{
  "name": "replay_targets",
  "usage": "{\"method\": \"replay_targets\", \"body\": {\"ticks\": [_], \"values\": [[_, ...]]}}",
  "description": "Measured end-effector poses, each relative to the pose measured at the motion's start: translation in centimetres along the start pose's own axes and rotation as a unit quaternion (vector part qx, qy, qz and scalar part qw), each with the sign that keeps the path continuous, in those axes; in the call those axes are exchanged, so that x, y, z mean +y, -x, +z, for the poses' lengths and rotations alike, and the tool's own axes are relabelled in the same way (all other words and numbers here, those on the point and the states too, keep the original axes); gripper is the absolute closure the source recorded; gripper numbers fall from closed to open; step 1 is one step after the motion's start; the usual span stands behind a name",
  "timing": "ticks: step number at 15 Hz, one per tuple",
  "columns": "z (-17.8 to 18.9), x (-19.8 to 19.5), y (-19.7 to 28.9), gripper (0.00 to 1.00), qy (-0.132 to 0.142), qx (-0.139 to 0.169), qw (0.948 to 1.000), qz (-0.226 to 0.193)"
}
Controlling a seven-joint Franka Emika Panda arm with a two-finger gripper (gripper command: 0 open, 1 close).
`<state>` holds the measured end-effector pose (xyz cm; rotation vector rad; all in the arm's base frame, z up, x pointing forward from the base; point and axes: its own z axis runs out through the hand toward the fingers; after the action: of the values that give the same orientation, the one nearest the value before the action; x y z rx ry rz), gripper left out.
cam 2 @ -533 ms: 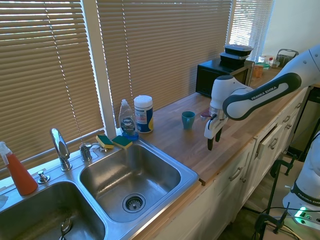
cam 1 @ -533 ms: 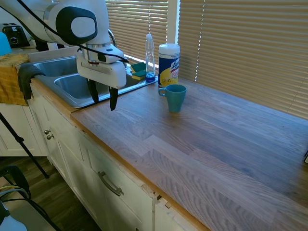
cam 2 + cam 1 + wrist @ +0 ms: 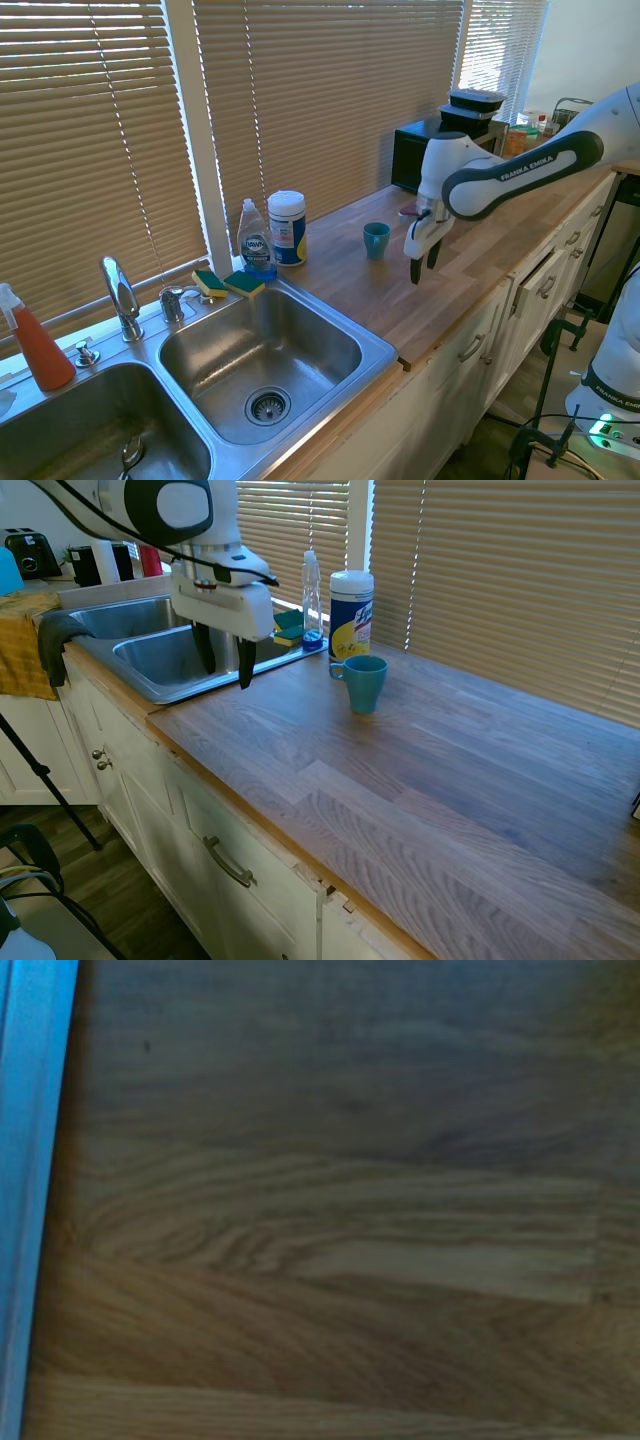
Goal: Put the mug in the sink
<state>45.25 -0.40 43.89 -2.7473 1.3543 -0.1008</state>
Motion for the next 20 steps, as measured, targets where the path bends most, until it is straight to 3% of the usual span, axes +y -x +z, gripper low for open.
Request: {"method": "replay_targets", "body": {"ticks": [5,9,15,20], "values": [[-3.9,-1.0,-6.5,0.00,-0.049,-0.002,0.9957,0.079],[-3.5,-3.3,-13.2,0.00,-0.063,0.004,0.9851,0.160],[-1.2,-3.5,-20.4,0.00,-0.054,0.013,0.9624,0.266],[2.6,-3.4,-22.6,0.00,-0.027,0.007,0.9525,0.303]]}}
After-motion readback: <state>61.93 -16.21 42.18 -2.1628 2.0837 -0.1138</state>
